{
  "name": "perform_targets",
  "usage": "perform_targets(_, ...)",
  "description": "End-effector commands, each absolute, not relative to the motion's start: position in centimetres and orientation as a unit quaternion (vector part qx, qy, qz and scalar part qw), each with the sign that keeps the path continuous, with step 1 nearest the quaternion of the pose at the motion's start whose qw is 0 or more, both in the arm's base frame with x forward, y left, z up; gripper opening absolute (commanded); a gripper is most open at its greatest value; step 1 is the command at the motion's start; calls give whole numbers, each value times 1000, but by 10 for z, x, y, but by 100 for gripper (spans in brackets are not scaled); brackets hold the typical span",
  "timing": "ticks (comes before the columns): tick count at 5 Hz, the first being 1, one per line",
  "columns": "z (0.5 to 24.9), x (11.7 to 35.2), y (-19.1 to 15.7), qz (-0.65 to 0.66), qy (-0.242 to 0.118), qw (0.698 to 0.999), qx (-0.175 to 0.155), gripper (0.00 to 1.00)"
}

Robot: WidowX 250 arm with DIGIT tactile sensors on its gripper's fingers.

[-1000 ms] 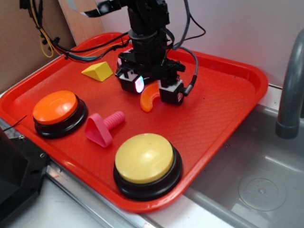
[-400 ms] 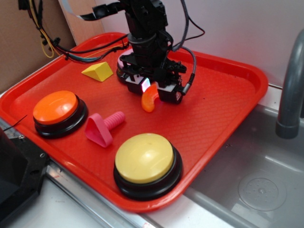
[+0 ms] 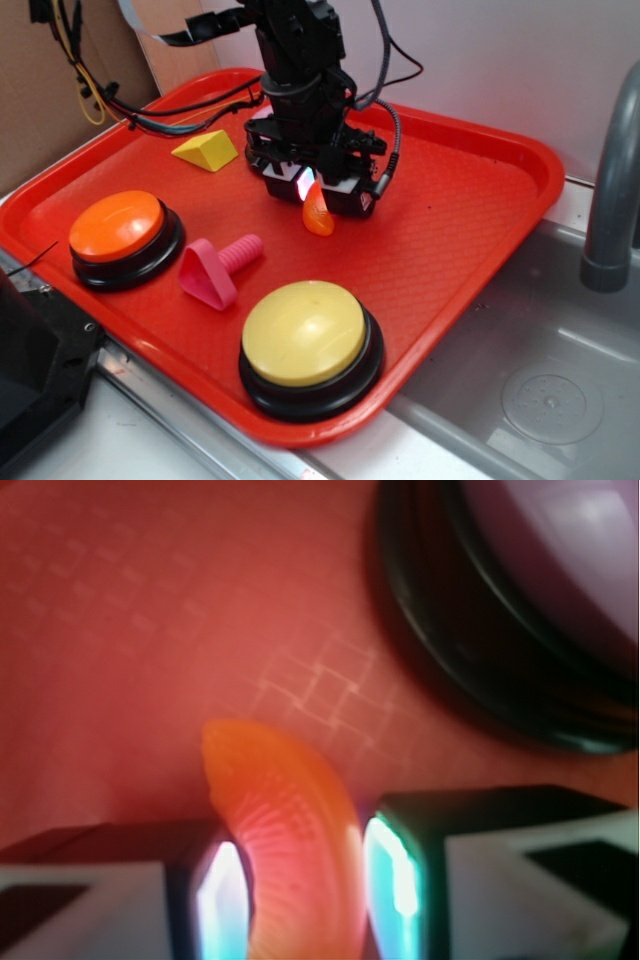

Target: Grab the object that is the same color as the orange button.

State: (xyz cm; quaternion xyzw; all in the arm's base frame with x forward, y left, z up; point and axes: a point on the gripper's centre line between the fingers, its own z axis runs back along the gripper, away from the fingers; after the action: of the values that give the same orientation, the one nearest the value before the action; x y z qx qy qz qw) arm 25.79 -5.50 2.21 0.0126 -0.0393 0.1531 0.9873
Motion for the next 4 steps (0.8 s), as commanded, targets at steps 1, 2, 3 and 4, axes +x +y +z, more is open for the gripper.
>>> perform_targets(1,71,261,-50,152,-52,987,-17,0)
perform_targets(2,108,265,-42,158,-61,986,-9,0)
perform_targets(3,150,267,-33,161,-76,984,-25,0)
perform_targets(4,185,259,-14,165,-84,982,-39,0)
